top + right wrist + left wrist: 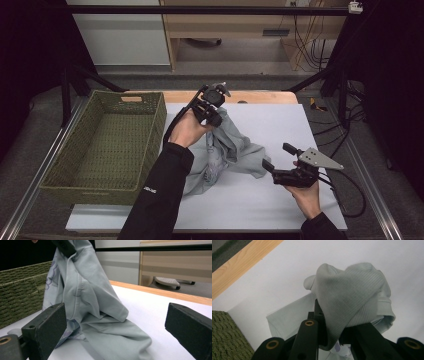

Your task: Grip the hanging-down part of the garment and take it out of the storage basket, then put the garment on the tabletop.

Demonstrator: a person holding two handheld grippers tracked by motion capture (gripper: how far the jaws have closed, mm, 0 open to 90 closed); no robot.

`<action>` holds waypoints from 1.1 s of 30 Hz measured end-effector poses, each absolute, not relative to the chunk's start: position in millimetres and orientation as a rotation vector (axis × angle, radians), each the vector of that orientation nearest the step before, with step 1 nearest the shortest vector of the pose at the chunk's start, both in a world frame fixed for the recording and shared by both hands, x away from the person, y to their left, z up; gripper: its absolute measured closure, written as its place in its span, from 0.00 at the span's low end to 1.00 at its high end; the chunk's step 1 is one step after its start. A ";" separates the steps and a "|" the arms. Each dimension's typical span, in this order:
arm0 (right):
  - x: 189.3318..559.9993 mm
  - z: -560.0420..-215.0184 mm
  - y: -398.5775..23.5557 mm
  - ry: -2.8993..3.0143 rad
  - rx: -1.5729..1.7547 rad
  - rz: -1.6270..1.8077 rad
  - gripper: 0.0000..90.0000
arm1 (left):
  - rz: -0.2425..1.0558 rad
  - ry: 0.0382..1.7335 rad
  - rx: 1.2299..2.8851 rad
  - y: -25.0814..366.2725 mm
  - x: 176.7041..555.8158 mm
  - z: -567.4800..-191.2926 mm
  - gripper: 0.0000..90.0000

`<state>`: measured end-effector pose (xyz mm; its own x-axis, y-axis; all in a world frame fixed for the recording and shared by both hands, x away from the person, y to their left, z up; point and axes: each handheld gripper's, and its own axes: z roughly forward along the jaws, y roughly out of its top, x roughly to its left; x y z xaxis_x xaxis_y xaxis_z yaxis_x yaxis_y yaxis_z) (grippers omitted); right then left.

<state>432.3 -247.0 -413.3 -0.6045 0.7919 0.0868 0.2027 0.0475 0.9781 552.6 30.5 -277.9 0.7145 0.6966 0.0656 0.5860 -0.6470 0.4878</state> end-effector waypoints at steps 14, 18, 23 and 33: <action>429.8 -425.0 -262.4 1.855 1.022 1.559 0.04 | 0.304 0.972 2.470 32.9 549.2 -332.1 0.87; 428.3 -425.4 -264.0 1.854 1.008 1.562 0.03 | 0.287 0.978 2.486 29.9 549.9 -348.1 0.86; 427.6 -425.4 -266.7 1.850 1.015 1.566 0.03 | 0.277 0.943 2.492 25.9 546.8 -357.8 0.69; 426.9 -424.6 -268.5 1.854 1.014 1.574 0.03 | 0.357 0.905 2.270 43.7 528.8 -332.4 0.31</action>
